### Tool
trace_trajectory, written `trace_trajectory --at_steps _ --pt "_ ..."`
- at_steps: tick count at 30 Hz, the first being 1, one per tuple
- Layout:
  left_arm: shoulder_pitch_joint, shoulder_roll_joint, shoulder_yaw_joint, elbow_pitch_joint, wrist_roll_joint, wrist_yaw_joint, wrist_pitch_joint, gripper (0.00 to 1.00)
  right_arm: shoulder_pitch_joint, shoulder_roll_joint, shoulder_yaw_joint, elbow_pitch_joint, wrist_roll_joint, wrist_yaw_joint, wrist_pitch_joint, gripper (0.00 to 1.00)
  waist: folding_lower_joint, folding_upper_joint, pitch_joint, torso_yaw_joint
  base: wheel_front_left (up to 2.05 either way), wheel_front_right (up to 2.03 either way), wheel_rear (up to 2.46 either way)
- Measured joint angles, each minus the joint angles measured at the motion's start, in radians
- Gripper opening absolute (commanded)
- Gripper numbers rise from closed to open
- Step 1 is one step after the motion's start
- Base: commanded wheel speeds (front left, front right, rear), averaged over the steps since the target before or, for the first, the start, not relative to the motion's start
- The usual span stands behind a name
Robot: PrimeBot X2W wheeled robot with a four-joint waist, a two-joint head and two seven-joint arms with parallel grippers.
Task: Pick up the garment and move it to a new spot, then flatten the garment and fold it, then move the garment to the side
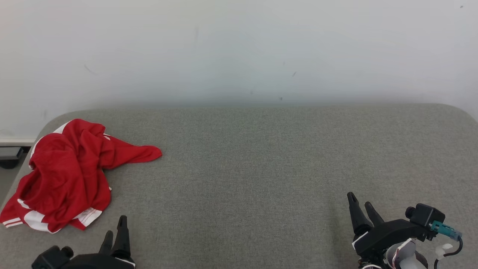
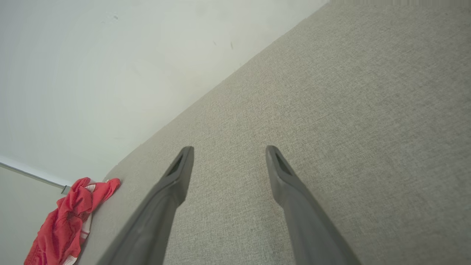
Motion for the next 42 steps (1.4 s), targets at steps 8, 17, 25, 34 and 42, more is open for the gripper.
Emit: trace_trajectory --at_steps 8,17,25,34,42 --pt "-0.017 0.018 -0.042 0.007 0.129 0.025 -0.033 1.00 -0.026 -0.014 0.052 0.030 -0.125 -0.025 -0.035 1.00 0.0000 0.0000 -0.009 -0.002 0.00 0.00 0.00" --pt "-0.023 0.021 -0.068 0.022 0.251 0.045 -0.067 1.00 -0.043 -0.016 0.084 0.057 -0.246 -0.045 -0.067 1.00 0.0000 0.0000 -0.020 -0.004 0.00 0.00 0.00" --pt "-0.037 0.025 -0.091 0.036 0.362 0.069 -0.094 1.00 -0.049 -0.020 0.099 0.084 -0.353 -0.067 -0.096 1.00 0.0000 0.0000 -0.031 0.000 0.00 0.00 0.00" --pt "-0.059 0.051 -0.133 0.045 0.493 0.088 -0.129 1.00 -0.053 -0.020 0.106 0.120 -0.474 -0.087 -0.131 1.00 0.0000 0.0000 -0.042 0.008 0.00 0.00 0.00" --pt "-0.075 0.054 -0.160 0.064 0.539 0.097 -0.137 1.00 -0.068 -0.017 0.094 0.152 -0.520 -0.095 -0.143 1.00 0.0000 -0.0001 -0.045 0.012 0.00 0.00 0.00"
